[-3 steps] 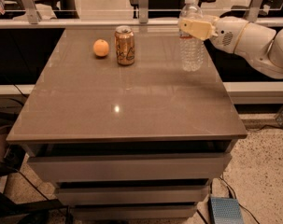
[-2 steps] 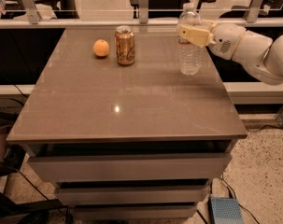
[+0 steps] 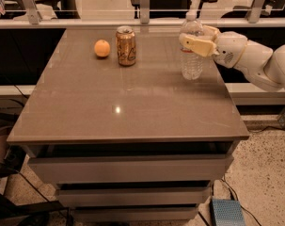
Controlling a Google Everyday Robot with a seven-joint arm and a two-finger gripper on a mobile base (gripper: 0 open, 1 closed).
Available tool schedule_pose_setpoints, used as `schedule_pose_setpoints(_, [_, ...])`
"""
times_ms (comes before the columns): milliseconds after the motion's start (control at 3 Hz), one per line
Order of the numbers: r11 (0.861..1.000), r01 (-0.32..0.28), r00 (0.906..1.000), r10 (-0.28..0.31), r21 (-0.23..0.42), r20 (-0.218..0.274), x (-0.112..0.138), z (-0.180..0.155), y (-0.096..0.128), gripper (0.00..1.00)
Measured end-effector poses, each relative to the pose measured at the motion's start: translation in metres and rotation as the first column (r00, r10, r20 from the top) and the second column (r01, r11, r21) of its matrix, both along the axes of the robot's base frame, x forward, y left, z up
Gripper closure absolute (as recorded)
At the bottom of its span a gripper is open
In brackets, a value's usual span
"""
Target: Place water bottle upright
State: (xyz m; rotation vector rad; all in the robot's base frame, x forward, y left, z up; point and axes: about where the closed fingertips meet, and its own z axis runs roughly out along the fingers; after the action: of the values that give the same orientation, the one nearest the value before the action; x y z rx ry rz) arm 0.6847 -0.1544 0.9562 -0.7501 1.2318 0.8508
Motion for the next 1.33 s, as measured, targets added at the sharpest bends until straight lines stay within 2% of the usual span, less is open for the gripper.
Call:
schedule_pose_setpoints(333, [0.998, -0.027, 0.9992, 0.025, 0.056, 0.032, -0.0028, -0.0018, -0.0078, 1.0])
schedule_pose_setpoints(667, [0.995, -0.04, 0.9988, 0.037, 0.096, 0.033, -0.0035, -0.0031, -0.0106, 1.0])
schedule_pose_setpoints(1000, [0.993, -0.038, 0.9991, 0.035, 0.112, 0.025, -0.0028, -0.0031, -0.0136, 1.0])
schedule_pose_setpoints(1333, [0.992, -0.027, 0.9995, 0.029, 0.125, -0.009, -0.0003, -0.0079, -0.015, 1.0])
